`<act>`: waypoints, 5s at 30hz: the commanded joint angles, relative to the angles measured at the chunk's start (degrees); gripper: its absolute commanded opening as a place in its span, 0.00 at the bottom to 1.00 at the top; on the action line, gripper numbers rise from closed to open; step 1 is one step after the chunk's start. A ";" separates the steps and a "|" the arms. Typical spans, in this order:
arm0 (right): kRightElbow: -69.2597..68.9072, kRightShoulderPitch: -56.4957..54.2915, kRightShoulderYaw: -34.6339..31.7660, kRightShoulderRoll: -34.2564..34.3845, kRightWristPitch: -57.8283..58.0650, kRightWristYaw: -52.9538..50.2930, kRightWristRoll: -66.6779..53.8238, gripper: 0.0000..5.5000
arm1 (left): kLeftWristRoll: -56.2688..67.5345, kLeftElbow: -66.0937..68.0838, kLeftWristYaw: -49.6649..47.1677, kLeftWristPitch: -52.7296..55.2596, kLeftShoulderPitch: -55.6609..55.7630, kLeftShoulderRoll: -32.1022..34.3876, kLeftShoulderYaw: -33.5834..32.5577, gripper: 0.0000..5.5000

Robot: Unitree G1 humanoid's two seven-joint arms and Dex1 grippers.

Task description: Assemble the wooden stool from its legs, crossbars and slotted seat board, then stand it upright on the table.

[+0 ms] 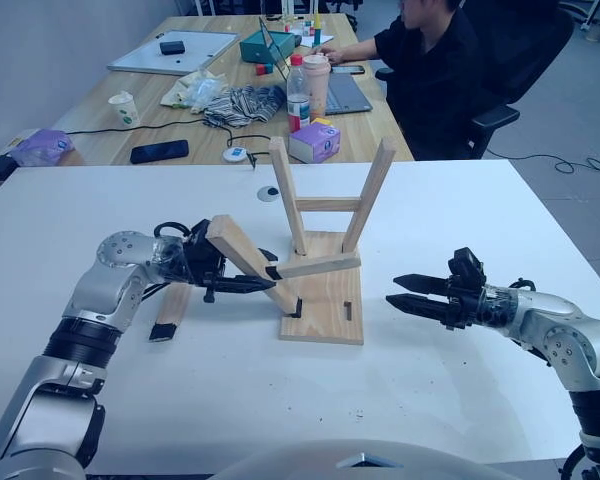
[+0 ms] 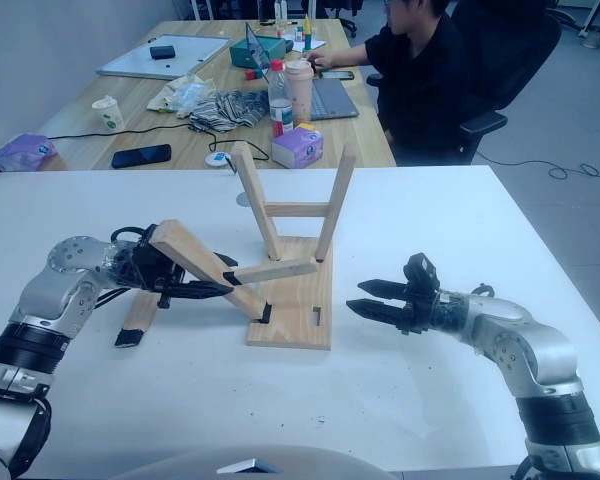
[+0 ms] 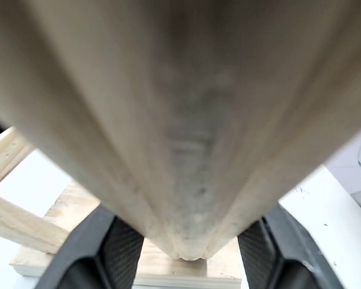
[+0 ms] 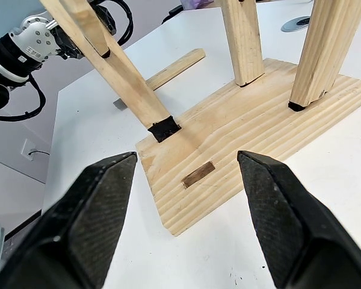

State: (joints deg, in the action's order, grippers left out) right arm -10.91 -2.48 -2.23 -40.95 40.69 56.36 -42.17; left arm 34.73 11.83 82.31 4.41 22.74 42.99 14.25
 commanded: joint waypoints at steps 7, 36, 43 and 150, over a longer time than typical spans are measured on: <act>-1.63 1.38 -0.19 0.76 -0.38 -1.42 1.16 0.56 | -10.68 -8.03 -12.64 26.24 -6.05 0.58 14.46 0.37; -4.76 6.03 -3.48 3.18 -1.16 -6.29 0.45 0.56 | 0.87 -20.38 -25.05 30.10 -15.87 5.54 -2.20 0.66; -2.98 8.82 -8.45 2.85 -4.42 -8.29 1.95 0.56 | -5.19 -12.62 -37.77 29.65 -20.37 6.41 -17.25 0.71; 7.04 -37.29 -18.40 8.03 6.97 -33.76 -31.22 0.37 | 3.38 -33.85 -20.58 16.86 -26.10 -7.13 -14.02 0.89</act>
State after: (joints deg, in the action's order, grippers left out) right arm -3.96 -39.02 -20.05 -32.31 47.04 22.39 -73.79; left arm 40.31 -23.07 62.67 22.94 -5.21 37.43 -1.72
